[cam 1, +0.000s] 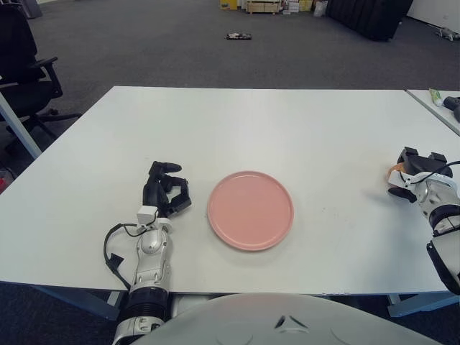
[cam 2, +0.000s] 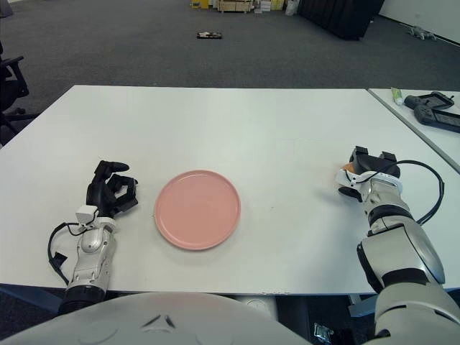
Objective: Put the apple into the plate.
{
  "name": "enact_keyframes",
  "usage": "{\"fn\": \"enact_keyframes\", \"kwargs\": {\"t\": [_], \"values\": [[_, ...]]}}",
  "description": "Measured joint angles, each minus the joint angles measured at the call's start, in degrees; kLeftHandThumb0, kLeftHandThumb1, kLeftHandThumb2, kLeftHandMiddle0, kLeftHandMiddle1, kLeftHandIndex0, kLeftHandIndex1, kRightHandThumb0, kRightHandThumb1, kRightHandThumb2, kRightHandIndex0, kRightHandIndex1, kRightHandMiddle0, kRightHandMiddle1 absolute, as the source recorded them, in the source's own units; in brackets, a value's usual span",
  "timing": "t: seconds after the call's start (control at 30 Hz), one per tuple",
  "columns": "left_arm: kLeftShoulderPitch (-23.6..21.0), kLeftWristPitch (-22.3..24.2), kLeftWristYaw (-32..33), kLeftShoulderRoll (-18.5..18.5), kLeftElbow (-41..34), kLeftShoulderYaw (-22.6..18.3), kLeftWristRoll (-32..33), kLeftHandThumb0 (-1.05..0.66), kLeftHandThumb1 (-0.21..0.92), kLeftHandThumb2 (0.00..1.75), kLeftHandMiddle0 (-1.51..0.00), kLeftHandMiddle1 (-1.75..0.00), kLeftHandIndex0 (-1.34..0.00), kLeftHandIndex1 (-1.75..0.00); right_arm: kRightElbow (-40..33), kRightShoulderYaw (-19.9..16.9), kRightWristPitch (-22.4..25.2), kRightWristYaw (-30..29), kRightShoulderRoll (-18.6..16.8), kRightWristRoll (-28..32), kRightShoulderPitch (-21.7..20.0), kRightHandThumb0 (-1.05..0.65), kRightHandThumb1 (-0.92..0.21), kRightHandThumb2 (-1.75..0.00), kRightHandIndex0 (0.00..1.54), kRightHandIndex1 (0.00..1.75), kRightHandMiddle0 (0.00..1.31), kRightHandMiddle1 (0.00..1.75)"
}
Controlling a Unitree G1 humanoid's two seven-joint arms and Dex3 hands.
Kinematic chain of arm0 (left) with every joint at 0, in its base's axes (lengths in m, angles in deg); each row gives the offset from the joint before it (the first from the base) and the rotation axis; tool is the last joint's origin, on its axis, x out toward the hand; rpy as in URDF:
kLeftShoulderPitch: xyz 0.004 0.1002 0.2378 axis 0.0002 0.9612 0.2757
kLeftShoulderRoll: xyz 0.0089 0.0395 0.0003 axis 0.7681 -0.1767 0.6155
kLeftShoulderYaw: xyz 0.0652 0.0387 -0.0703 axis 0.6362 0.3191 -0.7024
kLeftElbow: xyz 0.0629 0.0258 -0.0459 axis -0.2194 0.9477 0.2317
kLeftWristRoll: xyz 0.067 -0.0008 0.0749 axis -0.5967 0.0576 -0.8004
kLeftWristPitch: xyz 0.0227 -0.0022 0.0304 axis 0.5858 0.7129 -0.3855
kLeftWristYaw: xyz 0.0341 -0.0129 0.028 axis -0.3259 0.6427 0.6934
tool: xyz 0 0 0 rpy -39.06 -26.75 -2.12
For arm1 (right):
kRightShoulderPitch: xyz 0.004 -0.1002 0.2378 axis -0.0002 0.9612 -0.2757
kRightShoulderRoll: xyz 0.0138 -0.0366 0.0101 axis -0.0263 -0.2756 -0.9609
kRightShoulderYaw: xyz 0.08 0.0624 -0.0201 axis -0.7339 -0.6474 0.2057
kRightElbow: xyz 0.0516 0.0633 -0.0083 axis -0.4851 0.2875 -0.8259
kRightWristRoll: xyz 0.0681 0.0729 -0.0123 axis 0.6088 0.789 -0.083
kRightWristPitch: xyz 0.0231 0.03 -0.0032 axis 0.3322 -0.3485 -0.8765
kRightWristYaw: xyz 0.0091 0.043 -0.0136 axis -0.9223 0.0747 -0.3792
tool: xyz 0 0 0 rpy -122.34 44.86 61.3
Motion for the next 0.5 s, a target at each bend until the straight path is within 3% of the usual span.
{"fn": "enact_keyframes", "kwargs": {"t": [0.5], "values": [[-0.2,0.0,0.0,0.2,0.2,0.0,-0.1,-0.01,0.40,1.21,-0.53,-1.66,-0.39,-1.75,-2.1,-2.3,-0.4,-3.9,-0.9,2.1,1.1,0.00,-0.06,-1.58,0.86,1.62,0.57,1.75]]}}
